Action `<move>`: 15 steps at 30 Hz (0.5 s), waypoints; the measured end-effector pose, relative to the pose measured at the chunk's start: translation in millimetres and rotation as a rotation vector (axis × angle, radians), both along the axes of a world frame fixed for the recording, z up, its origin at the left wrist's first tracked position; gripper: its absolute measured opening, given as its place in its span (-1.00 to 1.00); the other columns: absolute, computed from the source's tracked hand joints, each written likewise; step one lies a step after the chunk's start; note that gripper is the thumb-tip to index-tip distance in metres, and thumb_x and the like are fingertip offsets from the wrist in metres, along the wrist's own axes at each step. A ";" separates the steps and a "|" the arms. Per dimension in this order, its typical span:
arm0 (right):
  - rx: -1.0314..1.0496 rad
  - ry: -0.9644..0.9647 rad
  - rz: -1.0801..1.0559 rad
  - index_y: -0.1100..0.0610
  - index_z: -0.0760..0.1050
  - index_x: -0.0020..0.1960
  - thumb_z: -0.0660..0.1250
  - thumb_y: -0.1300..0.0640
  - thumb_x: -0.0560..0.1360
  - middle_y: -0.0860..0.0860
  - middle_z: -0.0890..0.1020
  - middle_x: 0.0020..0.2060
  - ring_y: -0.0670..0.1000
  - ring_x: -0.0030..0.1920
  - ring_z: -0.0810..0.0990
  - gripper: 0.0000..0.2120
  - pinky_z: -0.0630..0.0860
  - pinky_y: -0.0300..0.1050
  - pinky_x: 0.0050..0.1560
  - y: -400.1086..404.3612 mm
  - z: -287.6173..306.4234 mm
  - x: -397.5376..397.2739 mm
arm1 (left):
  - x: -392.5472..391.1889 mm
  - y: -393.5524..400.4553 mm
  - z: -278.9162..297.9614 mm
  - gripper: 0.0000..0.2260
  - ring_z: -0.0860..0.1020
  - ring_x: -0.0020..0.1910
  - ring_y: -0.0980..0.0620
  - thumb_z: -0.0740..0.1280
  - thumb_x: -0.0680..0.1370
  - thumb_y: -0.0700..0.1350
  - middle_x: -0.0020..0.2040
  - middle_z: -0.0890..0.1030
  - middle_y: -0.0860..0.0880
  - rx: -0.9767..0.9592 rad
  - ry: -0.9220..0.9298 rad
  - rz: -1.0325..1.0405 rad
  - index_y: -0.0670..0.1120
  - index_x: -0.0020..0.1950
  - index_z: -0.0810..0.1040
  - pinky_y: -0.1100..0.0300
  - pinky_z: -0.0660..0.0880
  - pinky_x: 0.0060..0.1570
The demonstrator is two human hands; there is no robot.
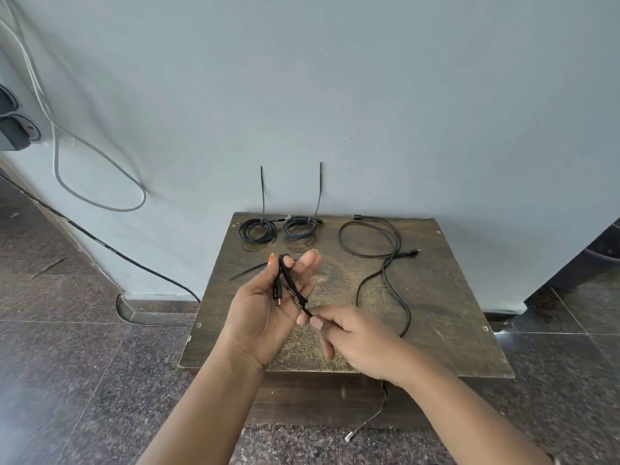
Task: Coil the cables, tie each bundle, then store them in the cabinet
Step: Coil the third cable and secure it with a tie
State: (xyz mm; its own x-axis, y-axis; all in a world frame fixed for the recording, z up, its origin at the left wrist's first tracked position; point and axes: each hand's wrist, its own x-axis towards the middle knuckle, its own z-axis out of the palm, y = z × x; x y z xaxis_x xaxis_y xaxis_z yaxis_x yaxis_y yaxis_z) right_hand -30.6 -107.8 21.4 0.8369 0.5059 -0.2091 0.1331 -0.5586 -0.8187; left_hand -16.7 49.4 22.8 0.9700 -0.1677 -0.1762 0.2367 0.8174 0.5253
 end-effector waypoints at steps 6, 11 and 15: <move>0.248 0.099 -0.061 0.05 0.64 -0.12 0.25 -0.07 0.57 -0.11 0.45 -0.52 0.02 -0.40 0.34 -0.73 0.30 -0.18 -0.32 -12.9 11.2 4.7 | -1.0 0.2 -0.5 -0.76 0.54 0.24 -0.09 0.14 0.59 -0.07 0.04 0.65 -0.26 0.411 -0.170 0.003 -0.21 -0.07 0.49 0.15 0.45 0.13; 0.475 0.088 -0.200 0.14 0.62 -0.25 0.33 -0.08 0.46 -0.13 0.43 -0.58 -0.22 -0.51 0.36 -0.69 0.27 -0.37 -0.43 -17.3 16.5 7.0 | -5.3 -7.9 -5.2 -0.72 0.59 -0.09 0.06 0.14 0.64 -0.07 -0.14 0.66 0.00 0.953 -0.306 -0.106 -0.22 -0.06 0.52 0.15 0.45 -0.02; 0.624 0.122 -0.328 0.09 0.60 -0.32 0.37 -0.11 0.43 -0.08 0.35 -0.59 -0.15 -0.54 0.26 -0.70 0.23 -0.37 -0.51 -24.3 19.5 11.4 | -9.1 -8.6 -8.0 -0.69 0.57 -0.15 0.07 0.10 0.66 -0.02 -0.28 0.66 -0.05 1.088 -0.321 -0.268 -0.17 -0.04 0.54 0.11 0.39 0.04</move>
